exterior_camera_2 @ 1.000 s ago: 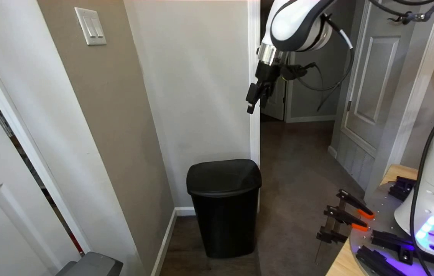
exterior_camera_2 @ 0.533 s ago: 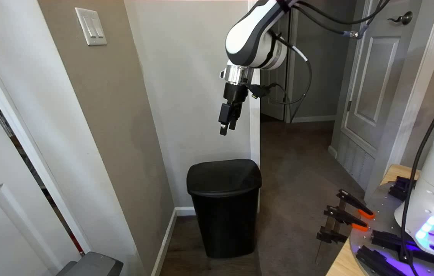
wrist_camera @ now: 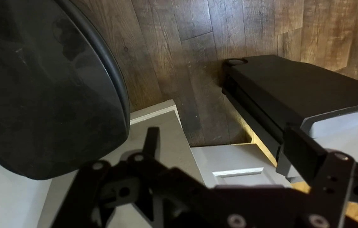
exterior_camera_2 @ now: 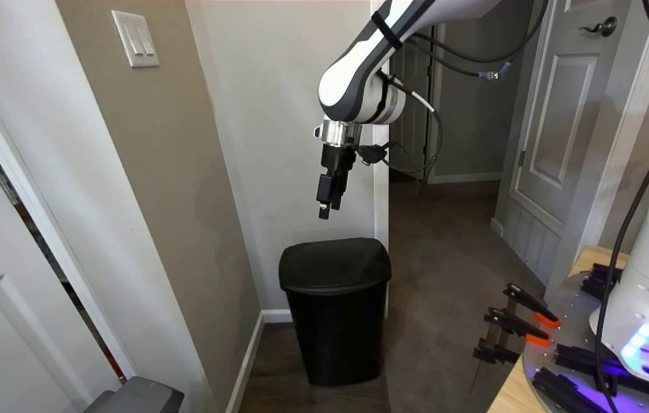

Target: Completely open the bin

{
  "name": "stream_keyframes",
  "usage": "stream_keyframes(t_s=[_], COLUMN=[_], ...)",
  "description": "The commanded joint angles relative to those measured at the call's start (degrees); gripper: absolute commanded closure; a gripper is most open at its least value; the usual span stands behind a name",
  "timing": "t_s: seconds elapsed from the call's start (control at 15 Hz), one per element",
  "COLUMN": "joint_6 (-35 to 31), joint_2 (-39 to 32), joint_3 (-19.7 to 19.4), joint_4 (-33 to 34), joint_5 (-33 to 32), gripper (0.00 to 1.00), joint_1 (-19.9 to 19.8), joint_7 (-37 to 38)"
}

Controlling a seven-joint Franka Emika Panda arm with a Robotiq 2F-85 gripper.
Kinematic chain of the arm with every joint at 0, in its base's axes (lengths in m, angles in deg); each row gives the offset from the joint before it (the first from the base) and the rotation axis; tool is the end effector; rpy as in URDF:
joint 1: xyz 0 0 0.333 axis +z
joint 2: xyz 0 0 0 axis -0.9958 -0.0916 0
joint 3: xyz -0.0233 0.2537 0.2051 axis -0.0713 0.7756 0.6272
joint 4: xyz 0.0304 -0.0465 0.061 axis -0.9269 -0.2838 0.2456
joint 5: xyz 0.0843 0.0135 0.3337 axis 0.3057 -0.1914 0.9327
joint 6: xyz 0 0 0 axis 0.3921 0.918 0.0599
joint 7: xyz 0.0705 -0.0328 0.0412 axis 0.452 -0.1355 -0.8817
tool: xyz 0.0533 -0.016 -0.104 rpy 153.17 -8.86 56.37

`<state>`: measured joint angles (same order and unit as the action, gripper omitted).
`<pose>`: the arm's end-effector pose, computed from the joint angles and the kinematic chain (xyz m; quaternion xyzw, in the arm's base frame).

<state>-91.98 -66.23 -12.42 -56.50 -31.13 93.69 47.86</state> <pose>0.5301 0.1416 0.3279 -0.9592 -0.2466 -0.0490 0.1294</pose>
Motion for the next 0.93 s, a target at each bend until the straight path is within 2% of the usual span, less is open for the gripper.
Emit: stream_keyframes(t_s=[0.0,0.67,0.87], joint_6=[-0.1,-0.1,1.7], joint_2=[0.1,0.2,-3.7], joint_3=[2.6,2.7,3.1], joint_4=[0.0,0.0,5.1], joint_5=[-1.1,-1.0,-3.7], gripper=[0.00,0.00,0.00], joint_1=[-2.5,-2.5,-3.4], joint_7=[0.8,0.8,-0.6])
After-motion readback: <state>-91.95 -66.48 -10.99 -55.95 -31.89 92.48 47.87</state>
